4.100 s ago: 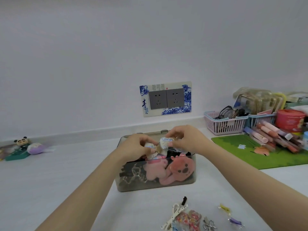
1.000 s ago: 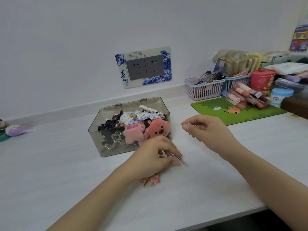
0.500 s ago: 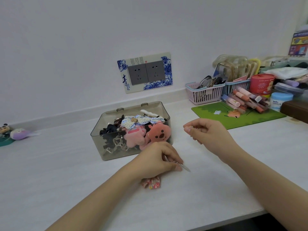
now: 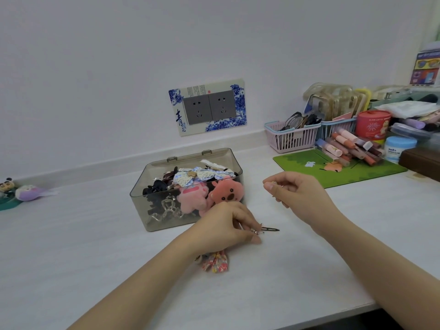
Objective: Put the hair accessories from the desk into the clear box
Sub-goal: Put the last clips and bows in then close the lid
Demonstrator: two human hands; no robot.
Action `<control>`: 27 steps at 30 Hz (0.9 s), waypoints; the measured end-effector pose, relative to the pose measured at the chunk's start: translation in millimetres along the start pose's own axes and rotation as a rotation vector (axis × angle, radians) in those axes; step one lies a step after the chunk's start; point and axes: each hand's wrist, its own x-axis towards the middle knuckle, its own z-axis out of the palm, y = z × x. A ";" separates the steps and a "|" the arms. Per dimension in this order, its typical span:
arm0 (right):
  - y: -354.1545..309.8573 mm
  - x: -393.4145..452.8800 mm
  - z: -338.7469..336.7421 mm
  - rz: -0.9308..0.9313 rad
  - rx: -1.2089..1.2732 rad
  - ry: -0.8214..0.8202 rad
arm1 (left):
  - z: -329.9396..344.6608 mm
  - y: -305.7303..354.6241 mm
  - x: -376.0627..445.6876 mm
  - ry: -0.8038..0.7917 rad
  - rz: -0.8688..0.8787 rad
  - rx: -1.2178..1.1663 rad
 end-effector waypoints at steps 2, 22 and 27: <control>-0.1 -0.4 -0.3 0.003 0.001 0.006 | 0.6 -2.4 2.9 -0.024 -0.017 0.009; -0.3 -0.3 -2.3 -0.006 -0.003 0.012 | 20.2 4.3 18.6 0.001 -0.022 0.114; -2.2 -1.1 -3.9 0.007 0.013 0.033 | 20.5 5.0 17.6 0.059 0.014 0.151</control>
